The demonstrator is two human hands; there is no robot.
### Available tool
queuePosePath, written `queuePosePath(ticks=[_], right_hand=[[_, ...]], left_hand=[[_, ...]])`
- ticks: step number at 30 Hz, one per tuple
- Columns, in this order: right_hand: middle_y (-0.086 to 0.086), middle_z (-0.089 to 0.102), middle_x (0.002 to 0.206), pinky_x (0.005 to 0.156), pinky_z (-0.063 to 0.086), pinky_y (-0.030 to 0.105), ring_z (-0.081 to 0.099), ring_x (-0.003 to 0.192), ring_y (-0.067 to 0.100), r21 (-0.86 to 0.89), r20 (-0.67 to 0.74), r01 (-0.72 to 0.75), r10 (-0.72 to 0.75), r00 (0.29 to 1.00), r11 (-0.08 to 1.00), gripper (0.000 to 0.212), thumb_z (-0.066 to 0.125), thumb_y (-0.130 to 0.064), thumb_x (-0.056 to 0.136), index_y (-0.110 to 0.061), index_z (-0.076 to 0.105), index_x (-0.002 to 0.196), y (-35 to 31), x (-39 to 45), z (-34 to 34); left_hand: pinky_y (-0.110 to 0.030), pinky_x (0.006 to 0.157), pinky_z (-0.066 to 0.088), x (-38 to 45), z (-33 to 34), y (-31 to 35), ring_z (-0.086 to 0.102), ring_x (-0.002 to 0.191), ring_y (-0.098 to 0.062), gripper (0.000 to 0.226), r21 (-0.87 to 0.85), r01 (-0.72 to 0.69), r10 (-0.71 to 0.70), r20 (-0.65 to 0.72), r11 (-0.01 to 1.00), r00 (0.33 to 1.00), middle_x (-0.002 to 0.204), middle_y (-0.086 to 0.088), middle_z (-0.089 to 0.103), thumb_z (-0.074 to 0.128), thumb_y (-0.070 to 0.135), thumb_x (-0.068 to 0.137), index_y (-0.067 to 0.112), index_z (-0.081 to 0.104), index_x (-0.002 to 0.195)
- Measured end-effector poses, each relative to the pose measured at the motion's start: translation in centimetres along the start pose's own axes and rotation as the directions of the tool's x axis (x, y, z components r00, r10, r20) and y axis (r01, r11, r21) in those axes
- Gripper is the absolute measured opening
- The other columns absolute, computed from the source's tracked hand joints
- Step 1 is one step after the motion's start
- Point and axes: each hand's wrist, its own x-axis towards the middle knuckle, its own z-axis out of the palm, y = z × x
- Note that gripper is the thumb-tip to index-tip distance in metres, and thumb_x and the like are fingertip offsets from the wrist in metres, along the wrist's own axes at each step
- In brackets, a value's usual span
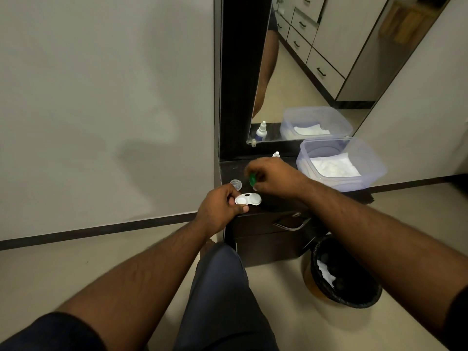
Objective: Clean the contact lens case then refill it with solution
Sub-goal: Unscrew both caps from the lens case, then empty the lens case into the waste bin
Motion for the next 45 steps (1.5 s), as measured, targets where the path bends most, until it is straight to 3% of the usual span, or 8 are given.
queuePosePath(ticks=[3, 8, 15, 22, 27, 32, 36, 45], right_hand=[[-0.001, 0.063, 0.116, 0.080, 0.045, 0.012, 0.059, 0.100, 0.008, 0.290, -0.146, -0.110, 0.158, 0.977, 0.951, 0.050, 0.070, -0.007, 0.077, -0.018, 0.057, 0.124, 1.3, -0.9, 1.5], [0.003, 0.067, 0.114, 0.091, 0.050, 0.024, 0.063, 0.099, 0.010, 0.457, -0.203, -0.199, 0.319, 0.925, 0.867, 0.044, 0.070, -0.003, 0.077, -0.016, 0.064, 0.119, 2.5, -0.9, 4.2], [0.001, 0.067, 0.113, 0.081, 0.042, 0.017, 0.058, 0.094, 0.005, 0.420, -0.141, -0.216, 0.299, 0.944, 0.882, 0.047, 0.070, -0.008, 0.081, -0.016, 0.060, 0.126, 2.2, 0.0, 5.3], [-0.002, 0.066, 0.105, 0.082, 0.046, 0.020, 0.060, 0.091, 0.007, 0.412, -0.082, -0.223, 0.280, 0.956, 0.883, 0.049, 0.070, -0.012, 0.081, -0.021, 0.058, 0.128, 2.6, 0.2, 4.9], [-0.004, 0.063, 0.124, 0.098, 0.045, 0.025, 0.057, 0.114, 0.007, 0.480, -0.156, -0.194, 0.300, 0.941, 0.856, 0.041, 0.066, -0.017, 0.086, -0.021, 0.060, 0.126, 2.5, -1.1, 5.1], [-0.003, 0.070, 0.107, 0.087, 0.050, 0.017, 0.063, 0.093, -0.002, 0.681, -0.239, -0.165, 0.429, 0.871, 0.713, 0.038, 0.072, -0.012, 0.080, -0.013, 0.066, 0.117, 1.9, -4.4, 6.1], [-0.005, 0.066, 0.110, 0.082, 0.048, 0.011, 0.061, 0.097, 0.003, 0.749, -0.192, -0.157, 0.438, 0.878, 0.644, 0.049, 0.076, -0.004, 0.074, -0.012, 0.063, 0.120, 2.3, -6.8, 6.5], [0.007, 0.071, 0.094, 0.072, 0.053, 0.016, 0.069, 0.082, 0.007, 0.918, -0.202, -0.030, 0.531, 0.823, 0.397, 0.047, 0.072, 0.014, 0.068, 0.001, 0.063, 0.112, 3.8, -12.4, 4.9]], left_hand=[[-0.034, 0.067, 0.045, -0.1, 0.0, 0.0, 0.053, 0.069, -0.013, 0.023, -0.001, -0.006, 0.006, -0.003, 1.000, 1.000, 0.080, -0.006, 0.063, 0.080, 0.022, 0.073, 0.021, 0.061, 0.085], [-0.038, 0.067, 0.047, 0.0, 0.0, -0.1, 0.052, 0.067, -0.013, 0.023, 0.010, -0.008, 0.008, -0.005, 1.000, 1.000, 0.077, -0.005, 0.061, 0.081, 0.022, 0.073, 0.023, 0.061, 0.083], [-0.038, 0.068, 0.049, 0.0, 0.1, -0.3, 0.056, 0.071, -0.017, 0.023, 0.017, -0.011, 0.011, -0.008, 1.000, 1.000, 0.079, -0.005, 0.062, 0.080, 0.023, 0.073, 0.023, 0.060, 0.084], [-0.038, 0.067, 0.048, 0.2, 0.1, -0.3, 0.052, 0.067, -0.014, 0.023, 0.004, 0.004, -0.004, -0.007, 1.000, 1.000, 0.075, -0.001, 0.059, 0.081, 0.023, 0.073, 0.023, 0.061, 0.084], [-0.040, 0.070, 0.050, 0.1, 0.3, -0.2, 0.055, 0.069, -0.015, 0.022, 0.010, 0.004, -0.004, -0.023, 1.000, 1.000, 0.075, 0.001, 0.059, 0.081, 0.023, 0.073, 0.023, 0.061, 0.085], [-0.036, 0.069, 0.050, -0.2, 0.4, 0.0, 0.056, 0.070, -0.016, 0.024, -0.007, 0.040, -0.040, -0.065, 0.999, 0.997, 0.077, -0.001, 0.063, 0.082, 0.022, 0.071, 0.025, 0.063, 0.085], [-0.033, 0.071, 0.051, -0.9, 1.3, 0.5, 0.058, 0.072, -0.014, 0.025, -0.045, 0.020, -0.026, -0.127, 0.999, 0.992, 0.078, 0.003, 0.064, 0.083, 0.022, 0.070, 0.025, 0.068, 0.090], [-0.024, 0.077, 0.054, -1.4, 4.8, 4.7, 0.065, 0.082, -0.012, 0.030, -0.092, -0.143, 0.143, -0.014, 0.985, 0.990, 0.091, 0.002, 0.071, 0.083, 0.018, 0.068, 0.019, 0.074, 0.097]])
